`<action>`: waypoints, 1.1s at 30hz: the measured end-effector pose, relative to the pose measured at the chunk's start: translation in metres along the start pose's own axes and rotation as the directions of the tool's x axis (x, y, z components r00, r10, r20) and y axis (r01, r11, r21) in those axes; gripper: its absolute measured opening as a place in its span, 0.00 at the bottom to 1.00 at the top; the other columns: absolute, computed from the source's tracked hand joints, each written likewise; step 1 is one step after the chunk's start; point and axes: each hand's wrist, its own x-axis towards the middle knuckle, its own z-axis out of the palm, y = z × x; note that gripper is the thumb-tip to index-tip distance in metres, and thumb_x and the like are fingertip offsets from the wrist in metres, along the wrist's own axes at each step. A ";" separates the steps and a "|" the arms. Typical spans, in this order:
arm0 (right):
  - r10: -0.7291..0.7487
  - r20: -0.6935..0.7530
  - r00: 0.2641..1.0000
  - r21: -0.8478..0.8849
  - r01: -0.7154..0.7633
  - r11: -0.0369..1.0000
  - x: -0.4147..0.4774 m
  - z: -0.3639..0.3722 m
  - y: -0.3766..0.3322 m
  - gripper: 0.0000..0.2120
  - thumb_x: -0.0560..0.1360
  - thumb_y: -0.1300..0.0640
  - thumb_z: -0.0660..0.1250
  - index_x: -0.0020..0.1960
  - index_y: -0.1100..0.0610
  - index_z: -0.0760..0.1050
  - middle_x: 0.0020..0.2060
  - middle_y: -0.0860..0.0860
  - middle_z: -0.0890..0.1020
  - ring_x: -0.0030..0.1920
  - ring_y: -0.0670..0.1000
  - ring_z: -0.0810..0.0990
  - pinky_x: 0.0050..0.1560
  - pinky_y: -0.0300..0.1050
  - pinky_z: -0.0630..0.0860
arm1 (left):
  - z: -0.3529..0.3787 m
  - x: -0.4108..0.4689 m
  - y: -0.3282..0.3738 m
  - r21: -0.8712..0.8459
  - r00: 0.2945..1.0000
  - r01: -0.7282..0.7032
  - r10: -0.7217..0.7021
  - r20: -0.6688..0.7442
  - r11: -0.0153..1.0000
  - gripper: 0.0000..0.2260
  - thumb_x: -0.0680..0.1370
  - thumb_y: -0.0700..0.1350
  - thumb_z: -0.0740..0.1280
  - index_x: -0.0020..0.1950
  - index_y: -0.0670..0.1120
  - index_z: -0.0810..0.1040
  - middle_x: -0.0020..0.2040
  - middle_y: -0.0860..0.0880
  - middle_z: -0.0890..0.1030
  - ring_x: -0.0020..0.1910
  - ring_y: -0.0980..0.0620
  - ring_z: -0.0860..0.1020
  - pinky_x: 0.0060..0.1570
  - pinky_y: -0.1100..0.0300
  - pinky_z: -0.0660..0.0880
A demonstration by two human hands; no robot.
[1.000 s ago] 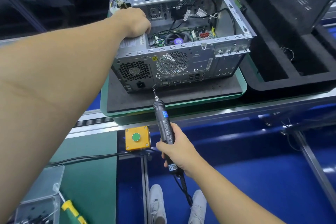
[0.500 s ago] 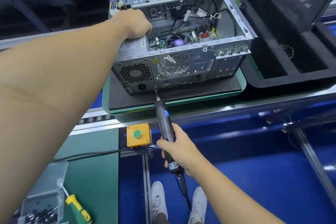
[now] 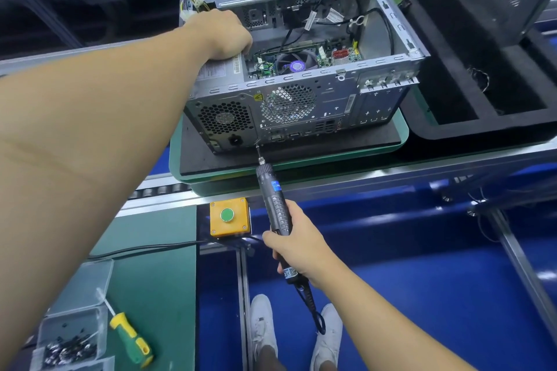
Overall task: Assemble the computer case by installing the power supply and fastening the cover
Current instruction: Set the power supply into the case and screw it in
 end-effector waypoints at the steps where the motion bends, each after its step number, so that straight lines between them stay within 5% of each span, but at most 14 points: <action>1: 0.002 0.000 1.000 -0.003 -0.002 1.000 0.001 0.000 0.000 0.24 0.77 0.58 0.69 0.67 0.40 0.67 0.43 0.52 0.79 0.30 0.43 0.77 0.31 0.39 0.78 | 0.000 -0.001 0.001 0.001 1.000 -0.001 0.001 -0.004 1.000 0.22 0.65 0.56 0.57 0.50 0.48 0.81 0.59 0.44 0.79 0.53 0.38 0.75 0.53 0.44 0.75; 8: 0.022 -0.001 1.000 0.096 -0.022 0.995 0.004 0.001 0.000 0.25 0.76 0.61 0.70 0.69 0.45 0.69 0.43 0.53 0.79 0.31 0.46 0.78 0.32 0.43 0.79 | 0.003 -0.007 0.003 0.020 0.997 0.016 -0.015 -0.081 1.000 0.19 0.70 0.54 0.55 0.48 0.44 0.78 0.52 0.40 0.79 0.48 0.38 0.75 0.46 0.47 0.72; 11: 0.031 0.002 1.000 0.112 -0.031 0.993 0.004 0.004 -0.001 0.23 0.76 0.61 0.70 0.67 0.47 0.69 0.43 0.52 0.79 0.31 0.46 0.78 0.32 0.43 0.79 | 0.007 -0.012 0.005 0.005 0.987 0.051 -0.050 -0.151 0.999 0.22 0.75 0.55 0.49 0.47 0.40 0.76 0.47 0.38 0.76 0.46 0.37 0.73 0.56 0.40 0.72; 18: 0.026 -0.006 1.000 0.125 -0.025 0.992 0.002 0.009 -0.001 0.21 0.76 0.62 0.70 0.63 0.46 0.71 0.42 0.50 0.79 0.32 0.46 0.79 0.32 0.44 0.79 | 0.016 -0.016 0.005 -0.104 0.980 0.061 -0.079 -0.182 0.993 0.19 0.80 0.51 0.51 0.62 0.41 0.69 0.58 0.37 0.77 0.50 0.39 0.71 0.48 0.48 0.66; 22: 0.026 -0.008 1.000 0.131 -0.025 0.991 0.001 0.010 -0.004 0.19 0.76 0.62 0.70 0.61 0.46 0.71 0.40 0.49 0.79 0.32 0.45 0.79 0.32 0.45 0.79 | 0.020 -0.025 0.007 -0.104 0.976 0.029 -0.050 -0.211 0.994 0.22 0.79 0.53 0.55 0.68 0.42 0.69 0.66 0.39 0.74 0.63 0.38 0.72 0.58 0.44 0.67; 26: 0.029 -0.010 1.000 0.146 -0.027 0.989 0.001 0.013 -0.005 0.18 0.75 0.62 0.70 0.60 0.45 0.71 0.40 0.50 0.79 0.31 0.47 0.79 0.32 0.45 0.79 | 0.025 -0.037 0.012 -0.033 0.985 0.048 -0.052 -0.167 0.998 0.30 0.79 0.54 0.56 0.78 0.43 0.58 0.74 0.39 0.64 0.73 0.38 0.62 0.72 0.44 0.59; 33: 0.034 -0.010 0.999 0.166 -0.032 0.986 -0.001 0.016 -0.006 0.19 0.76 0.61 0.71 0.61 0.44 0.71 0.42 0.53 0.79 0.31 0.47 0.79 0.31 0.45 0.79 | 0.026 -0.044 0.017 -0.081 0.973 0.059 -0.076 -0.219 0.995 0.26 0.77 0.49 0.56 0.75 0.45 0.63 0.71 0.41 0.67 0.71 0.40 0.63 0.70 0.45 0.58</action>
